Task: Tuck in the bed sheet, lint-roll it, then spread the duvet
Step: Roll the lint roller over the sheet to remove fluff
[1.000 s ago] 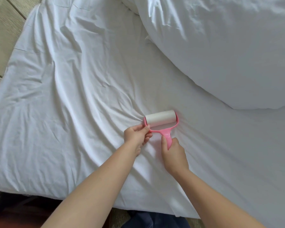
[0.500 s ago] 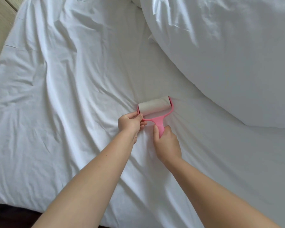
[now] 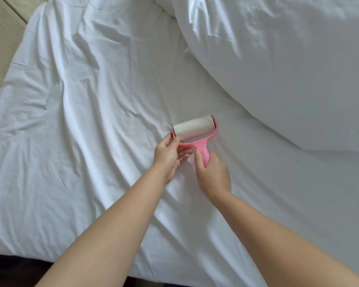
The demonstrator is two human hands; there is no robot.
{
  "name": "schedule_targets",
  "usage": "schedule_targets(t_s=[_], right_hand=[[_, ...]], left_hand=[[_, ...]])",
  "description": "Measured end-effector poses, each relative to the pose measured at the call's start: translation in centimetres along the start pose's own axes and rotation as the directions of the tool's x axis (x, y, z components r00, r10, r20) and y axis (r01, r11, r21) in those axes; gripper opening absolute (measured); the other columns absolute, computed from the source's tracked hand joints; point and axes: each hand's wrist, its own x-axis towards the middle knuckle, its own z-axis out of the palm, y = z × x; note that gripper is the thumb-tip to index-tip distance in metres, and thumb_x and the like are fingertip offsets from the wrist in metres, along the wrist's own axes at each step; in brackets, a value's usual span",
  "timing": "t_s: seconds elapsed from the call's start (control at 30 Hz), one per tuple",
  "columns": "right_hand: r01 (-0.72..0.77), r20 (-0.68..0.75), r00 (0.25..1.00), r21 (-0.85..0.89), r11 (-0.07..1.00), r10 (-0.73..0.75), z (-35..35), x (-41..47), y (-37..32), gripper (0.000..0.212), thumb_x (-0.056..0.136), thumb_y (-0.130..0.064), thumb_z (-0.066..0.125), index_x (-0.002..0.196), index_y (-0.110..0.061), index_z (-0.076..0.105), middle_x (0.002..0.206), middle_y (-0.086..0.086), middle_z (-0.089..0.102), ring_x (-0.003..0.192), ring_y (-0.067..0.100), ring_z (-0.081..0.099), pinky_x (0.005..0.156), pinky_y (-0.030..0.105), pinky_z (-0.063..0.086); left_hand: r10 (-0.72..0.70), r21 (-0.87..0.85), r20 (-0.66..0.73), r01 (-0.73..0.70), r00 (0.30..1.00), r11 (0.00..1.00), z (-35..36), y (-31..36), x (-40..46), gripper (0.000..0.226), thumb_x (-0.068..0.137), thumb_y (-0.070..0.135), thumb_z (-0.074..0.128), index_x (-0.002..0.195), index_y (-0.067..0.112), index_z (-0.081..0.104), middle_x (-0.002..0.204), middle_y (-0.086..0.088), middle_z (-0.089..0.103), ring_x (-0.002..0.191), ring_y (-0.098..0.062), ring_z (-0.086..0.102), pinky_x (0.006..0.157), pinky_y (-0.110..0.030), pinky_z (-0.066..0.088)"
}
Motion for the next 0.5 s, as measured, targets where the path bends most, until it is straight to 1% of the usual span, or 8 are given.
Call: schedule_targets(t_s=[0.1, 0.17, 0.23, 0.3, 0.4, 0.5], right_hand=[[0.009, -0.017, 1.000, 0.055, 0.998, -0.008, -0.3, -1.9, -0.2, 0.043, 0.096, -0.051, 0.039, 0.082, -0.011, 0.049, 0.074, 0.001, 0.054, 0.070, 0.023, 0.053, 0.057, 0.034, 0.038], [0.035, -0.006, 0.999, 0.046, 0.998, -0.035, -0.4, -2.9, -0.7, 0.042, 0.096, -0.051, 0.039, 0.080, -0.013, 0.048, 0.072, -0.002, 0.051, 0.068, 0.020, 0.051, 0.055, 0.033, 0.034], [0.059, -0.007, 0.998, 0.035, 0.998, -0.058, -0.2, -3.9, -1.2, 0.042, 0.096, -0.052, 0.039, 0.081, -0.013, 0.048, 0.073, -0.001, 0.052, 0.069, 0.021, 0.051, 0.056, 0.033, 0.034], [0.068, -0.019, 0.998, 0.063, 0.996, -0.067, 0.1, -4.9, -1.2, 0.044, 0.095, -0.052, 0.039, 0.082, -0.012, 0.049, 0.075, 0.002, 0.054, 0.069, 0.023, 0.052, 0.058, 0.034, 0.037], [0.072, -0.045, 0.997, 0.101, 0.992, -0.068, 0.5, -6.5, -0.4, 0.043, 0.095, -0.051, 0.041, 0.075, -0.013, 0.045, 0.071, 0.001, 0.052, 0.066, 0.023, 0.049, 0.057, 0.034, 0.036], [0.031, -0.066, 0.998, 0.108, 0.994, -0.024, 0.6, -8.3, 1.6, 0.042, 0.096, -0.049, 0.040, 0.072, -0.015, 0.042, 0.067, 0.001, 0.049, 0.064, 0.023, 0.047, 0.055, 0.035, 0.034]], left_hand=[[0.106, 0.009, -0.072, -0.105, 0.992, 0.994, -0.2, -0.6, -1.8, 0.026, 0.102, 0.016, 0.043, 0.121, 0.019, 0.060, 0.065, -0.003, 0.061, 0.048, -0.008, 0.054, 0.056, -0.019, 0.050], [0.131, -0.005, -0.119, -0.133, 0.984, 0.991, -0.6, -0.4, -2.9, 0.030, 0.102, 0.017, 0.043, 0.128, 0.020, 0.057, 0.062, -0.001, 0.061, 0.045, -0.007, 0.051, 0.058, -0.019, 0.049], [0.159, 0.015, -0.126, -0.158, 0.979, 0.987, -1.3, -0.1, -4.0, 0.034, 0.102, 0.017, 0.042, 0.133, 0.022, 0.054, 0.062, -0.001, 0.062, 0.044, -0.007, 0.049, 0.058, -0.019, 0.049], [0.198, 0.070, -0.112, -0.190, 0.974, 0.979, -1.8, 0.1, -4.9, 0.037, 0.102, 0.017, 0.041, 0.137, 0.025, 0.051, 0.069, -0.004, 0.064, 0.045, -0.007, 0.048, 0.054, -0.017, 0.047], [0.197, 0.125, -0.105, -0.184, 0.975, 0.975, -2.5, -0.7, -6.1, 0.040, 0.102, 0.018, 0.042, 0.140, 0.031, 0.047, 0.079, -0.009, 0.064, 0.050, -0.009, 0.046, 0.054, -0.016, 0.046], [0.138, 0.130, -0.080, -0.127, 0.987, 0.983, -2.6, -2.8, -7.2, 0.042, 0.102, 0.017, 0.043, 0.141, 0.031, 0.044, 0.079, -0.010, 0.063, 0.046, -0.007, 0.045, 0.051, -0.015, 0.045]])
